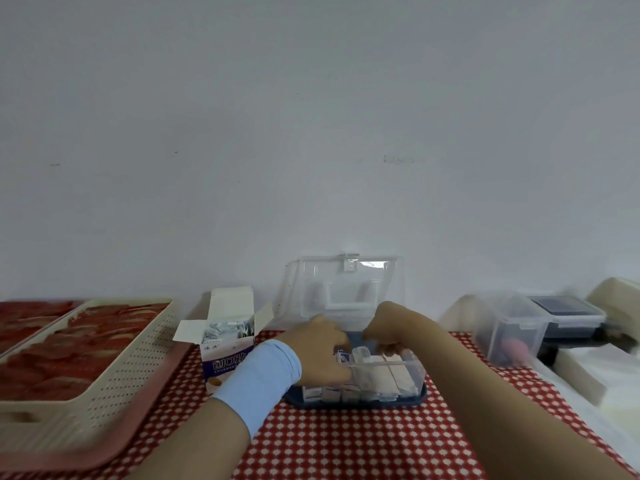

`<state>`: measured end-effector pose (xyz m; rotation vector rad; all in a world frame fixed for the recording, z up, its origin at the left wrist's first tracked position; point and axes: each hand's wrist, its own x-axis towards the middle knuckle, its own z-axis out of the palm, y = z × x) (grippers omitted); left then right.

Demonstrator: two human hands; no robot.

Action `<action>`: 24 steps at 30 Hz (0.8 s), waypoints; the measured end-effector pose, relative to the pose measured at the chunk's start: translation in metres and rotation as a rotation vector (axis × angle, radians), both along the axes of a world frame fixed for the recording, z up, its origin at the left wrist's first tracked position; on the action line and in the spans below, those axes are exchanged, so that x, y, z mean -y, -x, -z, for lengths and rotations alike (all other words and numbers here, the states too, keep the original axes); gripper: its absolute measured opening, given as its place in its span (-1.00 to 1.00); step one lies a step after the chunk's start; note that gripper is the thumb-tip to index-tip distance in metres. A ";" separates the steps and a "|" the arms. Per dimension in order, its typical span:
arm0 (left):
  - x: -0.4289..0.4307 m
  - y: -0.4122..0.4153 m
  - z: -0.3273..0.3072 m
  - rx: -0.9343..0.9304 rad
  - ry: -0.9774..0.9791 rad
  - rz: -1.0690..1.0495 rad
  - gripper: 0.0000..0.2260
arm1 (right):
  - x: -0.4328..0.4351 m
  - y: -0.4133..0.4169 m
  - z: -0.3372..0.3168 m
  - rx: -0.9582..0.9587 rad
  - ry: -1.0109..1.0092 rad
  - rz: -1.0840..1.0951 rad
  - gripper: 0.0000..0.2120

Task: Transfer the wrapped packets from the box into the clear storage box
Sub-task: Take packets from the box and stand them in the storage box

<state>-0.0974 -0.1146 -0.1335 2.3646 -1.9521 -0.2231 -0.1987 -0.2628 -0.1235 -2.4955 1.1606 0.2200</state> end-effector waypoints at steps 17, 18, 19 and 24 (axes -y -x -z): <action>-0.105 -0.142 -0.008 -0.206 0.495 -0.513 -0.69 | -0.107 -0.101 -0.042 0.555 0.128 -0.419 -0.85; -0.107 -0.145 -0.003 -0.225 0.496 -0.514 -0.71 | -0.110 -0.108 -0.040 0.514 0.147 -0.441 -0.84; -0.109 -0.148 0.001 -0.240 0.502 -0.514 -0.72 | -0.113 -0.115 -0.037 0.463 0.177 -0.459 -0.84; -0.114 -0.153 0.021 -0.308 0.580 -0.511 -0.78 | -0.122 -0.142 -0.028 0.270 0.307 -0.521 -0.87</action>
